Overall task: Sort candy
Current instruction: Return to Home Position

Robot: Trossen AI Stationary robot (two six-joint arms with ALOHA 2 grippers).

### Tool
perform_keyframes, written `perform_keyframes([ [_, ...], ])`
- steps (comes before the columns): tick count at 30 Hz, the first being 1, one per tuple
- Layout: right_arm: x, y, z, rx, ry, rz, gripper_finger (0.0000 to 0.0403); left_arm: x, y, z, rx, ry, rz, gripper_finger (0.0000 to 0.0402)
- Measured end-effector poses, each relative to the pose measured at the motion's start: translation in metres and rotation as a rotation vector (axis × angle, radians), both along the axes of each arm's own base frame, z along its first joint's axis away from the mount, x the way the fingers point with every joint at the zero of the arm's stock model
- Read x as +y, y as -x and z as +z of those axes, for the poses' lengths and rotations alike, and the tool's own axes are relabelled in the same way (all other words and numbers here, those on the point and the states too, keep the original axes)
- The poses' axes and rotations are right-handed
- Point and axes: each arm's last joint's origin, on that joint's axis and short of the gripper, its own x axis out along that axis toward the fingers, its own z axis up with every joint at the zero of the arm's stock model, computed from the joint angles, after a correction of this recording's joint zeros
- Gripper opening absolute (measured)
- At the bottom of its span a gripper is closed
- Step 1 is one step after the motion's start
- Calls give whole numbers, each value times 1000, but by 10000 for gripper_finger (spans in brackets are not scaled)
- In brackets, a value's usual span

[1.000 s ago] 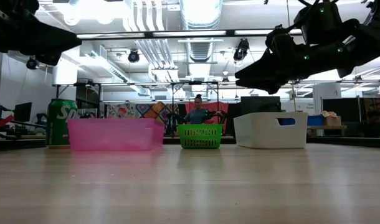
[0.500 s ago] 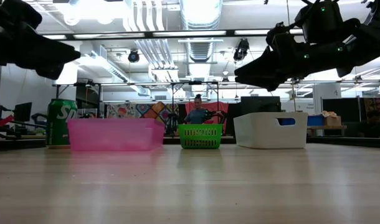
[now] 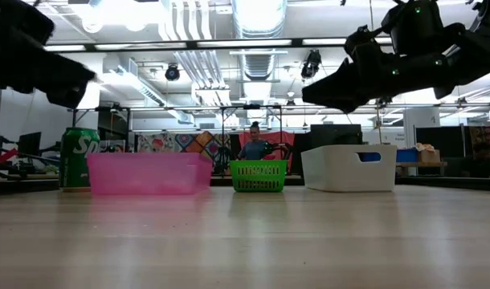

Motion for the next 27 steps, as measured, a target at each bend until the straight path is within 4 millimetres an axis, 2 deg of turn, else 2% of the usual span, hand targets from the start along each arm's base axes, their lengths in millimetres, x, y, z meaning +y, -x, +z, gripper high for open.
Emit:
perform_keyframes([
  [2, 0, 0, 2, -23, 14, 1, 228, -5, -2, -4, -34, 34, -153, 77],
  [4, 0, 0, 4, -35, 34, 2, 228, -6, -3, -6, -34, 59, -169, 77],
  [9, 0, 0, 2, -20, 28, -6, 228, 0, -4, -4, -55, 68, 53, 77],
  [12, 0, 0, 1, -11, -3, -9, 228, 2, -4, -3, -54, 51, 121, 77],
  [27, 0, 0, -1, 0, -45, -13, 228, 3, -4, -4, -40, 16, 156, 77],
])
